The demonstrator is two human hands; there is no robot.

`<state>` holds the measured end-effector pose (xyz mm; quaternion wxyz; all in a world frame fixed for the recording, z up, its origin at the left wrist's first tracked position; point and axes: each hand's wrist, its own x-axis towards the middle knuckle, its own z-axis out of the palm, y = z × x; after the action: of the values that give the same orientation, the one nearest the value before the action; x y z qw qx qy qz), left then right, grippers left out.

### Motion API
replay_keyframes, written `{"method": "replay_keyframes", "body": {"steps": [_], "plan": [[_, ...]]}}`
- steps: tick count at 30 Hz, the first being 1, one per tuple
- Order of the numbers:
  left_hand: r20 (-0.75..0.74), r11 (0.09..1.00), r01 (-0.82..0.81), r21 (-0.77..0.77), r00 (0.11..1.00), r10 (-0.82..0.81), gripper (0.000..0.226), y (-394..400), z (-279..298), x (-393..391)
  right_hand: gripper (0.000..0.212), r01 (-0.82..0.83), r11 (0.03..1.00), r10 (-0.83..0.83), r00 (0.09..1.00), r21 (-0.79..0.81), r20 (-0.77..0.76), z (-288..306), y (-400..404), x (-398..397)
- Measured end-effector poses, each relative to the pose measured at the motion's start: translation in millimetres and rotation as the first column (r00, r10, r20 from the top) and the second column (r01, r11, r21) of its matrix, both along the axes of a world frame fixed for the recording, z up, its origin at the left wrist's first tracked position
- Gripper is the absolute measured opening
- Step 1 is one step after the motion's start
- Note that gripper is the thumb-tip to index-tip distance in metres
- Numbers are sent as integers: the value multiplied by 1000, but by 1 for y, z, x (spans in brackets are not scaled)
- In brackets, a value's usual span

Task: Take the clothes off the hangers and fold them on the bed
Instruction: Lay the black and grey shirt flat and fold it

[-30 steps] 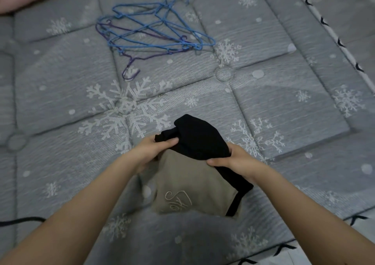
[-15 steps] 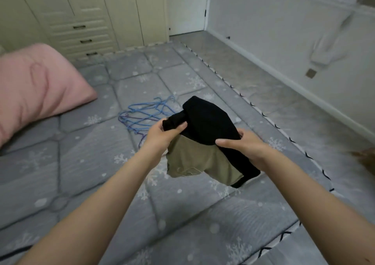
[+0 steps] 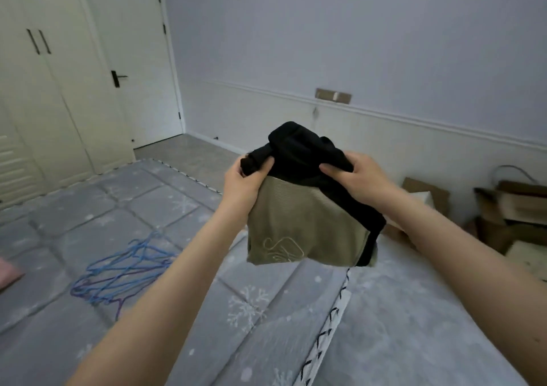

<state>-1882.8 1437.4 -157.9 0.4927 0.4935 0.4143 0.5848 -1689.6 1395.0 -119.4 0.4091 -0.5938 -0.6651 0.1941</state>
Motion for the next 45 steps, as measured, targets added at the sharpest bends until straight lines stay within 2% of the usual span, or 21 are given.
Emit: {"method": "replay_keyframes", "body": {"steps": [6, 8, 10, 14, 16, 19, 22, 24, 26, 28, 30, 34, 37, 39, 40, 42, 45], "plan": [[8, 977, 196, 81, 980, -197, 16, -24, 54, 127, 19, 226, 966, -237, 968, 126, 78, 52, -79, 111], [-2, 942, 319, 105, 947, -321, 12, -45, 69, 183, 22, 326, 934, -339, 938, 148, 69, 66, -124, 154], [-24, 893, 432, 122, 901, -433, 11, -70, 81, 238, 16, 420, 895, -431, 901, 148, 48, 79, -171, 197], [-148, 720, 681, 134, 732, -665, 9, -136, 99, 351, 8, 589, 791, -605, 794, 164, 63, 98, -283, 285], [-223, 629, 763, 149, 646, -730, 12, -169, 101, 400, 8, 646, 745, -663, 745, 166, 80, 102, -336, 318], [-280, 479, 862, 166, 507, -815, 11, -232, 104, 472, 20, 745, 647, -762, 640, 161, 97, 101, -416, 366], [-298, 304, 943, 139, 332, -895, 18, -317, 105, 553, 44, 856, 491, -871, 485, 160, 80, 94, -514, 415], [-303, 191, 975, 111, 217, -928, 26, -368, 100, 597, 41, 908, 394, -919, 390, 141, 59, 86, -573, 432], [-295, 109, 987, 117, 140, -945, 22, -416, 92, 631, 26, 942, 307, -952, 303, 132, 50, 76, -622, 440], [-266, -11, 995, 96, 15, -964, 19, -481, 81, 663, 32, 975, 185, -983, 182, 124, 33, 66, -680, 441], [-256, -100, 992, 77, -77, -964, 21, -528, 69, 687, 23, 991, 90, -995, 87, 94, 37, 56, -722, 440], [-263, -346, 938, 31, -326, -908, 39, -639, 48, 732, 34, 983, -164, -985, -168, 86, 34, 37, -816, 430], [-278, -498, 867, 0, -478, -833, 59, -713, 35, 748, 30, 940, -330, -942, -334, 82, 40, 20, -873, 416], [-282, -586, 810, -17, -567, -774, 65, -754, 26, 755, 36, 911, -407, -909, -411, 66, 73, 10, -902, 404], [-270, -645, 763, -39, -630, -729, 63, -781, 20, 758, 39, 878, -474, -875, -478, 67, 73, 5, -919, 395], [-234, -731, 678, -76, -725, -648, 53, -817, 12, 760, 35, 843, -537, -840, -539, 44, 63, 4, -937, 380], [-152, -840, 525, -134, -849, -506, 25, -870, 5, 766, 39, 776, -629, -773, -630, 31, 80, 6, -959, 365]]}}
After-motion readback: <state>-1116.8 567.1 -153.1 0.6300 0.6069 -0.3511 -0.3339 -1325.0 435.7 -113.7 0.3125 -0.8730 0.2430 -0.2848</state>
